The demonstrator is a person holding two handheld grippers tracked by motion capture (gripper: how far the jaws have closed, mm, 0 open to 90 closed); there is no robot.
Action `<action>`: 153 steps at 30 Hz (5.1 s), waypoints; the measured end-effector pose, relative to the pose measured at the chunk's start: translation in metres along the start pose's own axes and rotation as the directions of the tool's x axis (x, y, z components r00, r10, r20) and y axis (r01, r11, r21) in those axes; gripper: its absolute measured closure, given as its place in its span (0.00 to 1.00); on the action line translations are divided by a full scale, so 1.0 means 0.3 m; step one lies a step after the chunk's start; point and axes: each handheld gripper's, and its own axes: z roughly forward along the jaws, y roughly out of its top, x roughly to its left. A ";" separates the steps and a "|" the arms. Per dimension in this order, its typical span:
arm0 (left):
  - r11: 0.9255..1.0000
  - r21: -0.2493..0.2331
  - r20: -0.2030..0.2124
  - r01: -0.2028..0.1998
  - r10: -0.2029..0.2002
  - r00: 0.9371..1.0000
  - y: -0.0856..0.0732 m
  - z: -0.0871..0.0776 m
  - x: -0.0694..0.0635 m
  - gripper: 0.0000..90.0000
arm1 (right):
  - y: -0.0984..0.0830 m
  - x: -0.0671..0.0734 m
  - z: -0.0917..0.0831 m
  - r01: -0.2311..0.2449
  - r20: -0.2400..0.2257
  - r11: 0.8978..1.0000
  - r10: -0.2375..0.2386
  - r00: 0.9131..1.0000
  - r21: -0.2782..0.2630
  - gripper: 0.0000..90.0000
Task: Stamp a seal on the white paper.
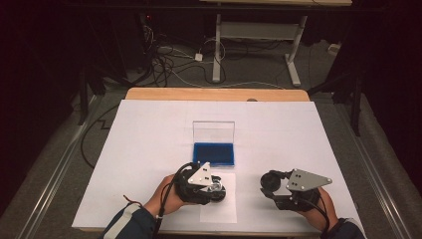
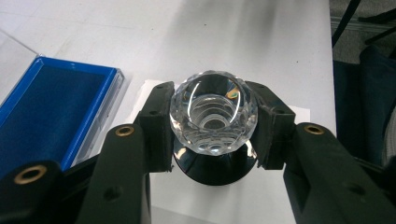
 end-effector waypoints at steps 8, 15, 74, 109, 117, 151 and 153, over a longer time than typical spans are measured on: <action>1.000 0.027 0.007 0.002 -0.002 1.000 0.002 0.027 0.008 0.60 | 0.002 0.003 0.003 0.003 -0.005 1.000 -0.003 1.000 0.000 0.43; 0.999 0.038 0.012 0.005 -0.006 1.000 -0.003 0.033 0.009 0.60 | 0.004 0.005 0.003 0.011 -0.007 1.000 -0.011 1.000 0.003 0.43; 0.999 0.052 0.033 0.003 -0.005 0.999 -0.018 0.083 0.008 0.60 | 0.000 0.012 0.002 0.014 -0.014 0.999 -0.014 1.000 0.030 0.43; 1.000 -0.005 0.003 0.007 -0.007 1.000 0.006 0.018 0.010 0.60 | -0.002 0.011 -0.002 0.019 -0.015 0.999 -0.018 1.000 0.028 0.43; 1.000 -0.013 -0.005 -0.001 0.001 1.000 0.010 0.009 0.006 0.60 | 0.000 0.013 -0.001 0.021 -0.016 0.999 -0.020 1.000 0.029 0.43; 0.999 0.039 0.001 -0.009 0.009 1.000 -0.023 0.089 -0.011 0.60 | -0.002 0.013 -0.001 0.020 -0.020 0.999 -0.019 1.000 0.033 0.43; 0.999 0.035 0.006 -0.005 0.004 1.000 -0.025 0.089 -0.008 0.60 | -0.002 0.014 -0.001 0.023 -0.021 0.999 -0.022 1.000 0.033 0.43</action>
